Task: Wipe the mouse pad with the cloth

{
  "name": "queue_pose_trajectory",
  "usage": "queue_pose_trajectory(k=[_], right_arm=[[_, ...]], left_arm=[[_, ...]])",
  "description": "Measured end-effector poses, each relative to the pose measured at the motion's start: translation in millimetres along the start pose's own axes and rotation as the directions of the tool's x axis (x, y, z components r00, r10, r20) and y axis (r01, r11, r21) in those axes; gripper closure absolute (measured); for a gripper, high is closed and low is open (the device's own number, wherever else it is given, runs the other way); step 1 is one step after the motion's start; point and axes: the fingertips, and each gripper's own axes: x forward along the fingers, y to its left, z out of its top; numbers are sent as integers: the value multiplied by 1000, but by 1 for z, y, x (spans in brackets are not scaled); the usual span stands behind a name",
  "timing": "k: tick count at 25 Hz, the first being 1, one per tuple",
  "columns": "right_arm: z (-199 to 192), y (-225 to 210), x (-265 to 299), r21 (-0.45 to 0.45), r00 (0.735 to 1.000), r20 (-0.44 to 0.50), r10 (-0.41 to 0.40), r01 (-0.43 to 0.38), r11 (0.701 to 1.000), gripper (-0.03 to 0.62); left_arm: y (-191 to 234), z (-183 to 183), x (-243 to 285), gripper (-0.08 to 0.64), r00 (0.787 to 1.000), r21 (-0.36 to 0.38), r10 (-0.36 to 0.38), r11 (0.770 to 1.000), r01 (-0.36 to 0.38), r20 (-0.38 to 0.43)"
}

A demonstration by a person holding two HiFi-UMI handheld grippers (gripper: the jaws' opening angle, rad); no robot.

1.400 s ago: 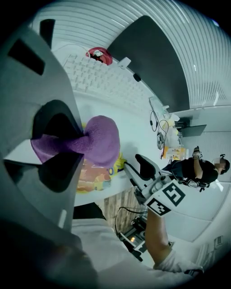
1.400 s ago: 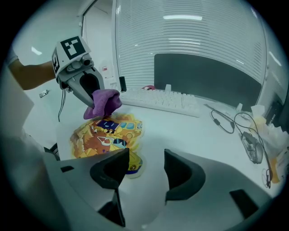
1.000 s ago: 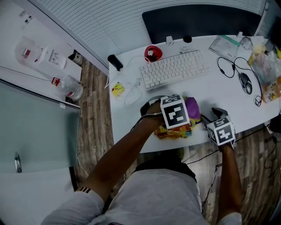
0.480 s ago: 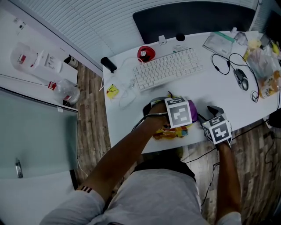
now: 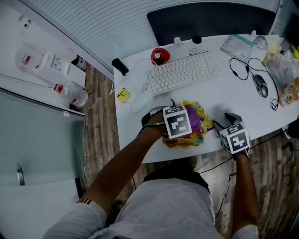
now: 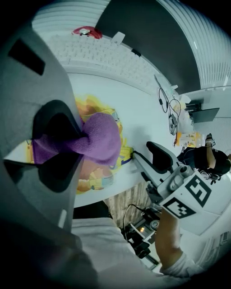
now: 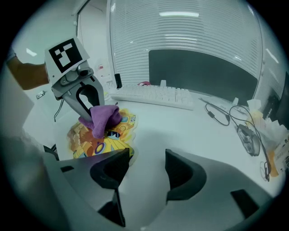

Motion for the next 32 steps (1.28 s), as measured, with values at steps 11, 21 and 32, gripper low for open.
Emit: queue_pose_trajectory(k=[11,21,32], right_arm=[[1,0,-1,-2,1000,1,-12,12,1000,376],[0,0,-1,-7,1000,-1,-31,31,999,376],[1,0,-3,-34,999,-22,-45,44,998,374]], left_arm=[[-8,-86,-21,477,999,-114,22,993,-26,-31],[-16,-109,-53,477,995,-178,98,979,-94,17],[-58,-38,-56,477,986,-81,71,995,-59,148]])
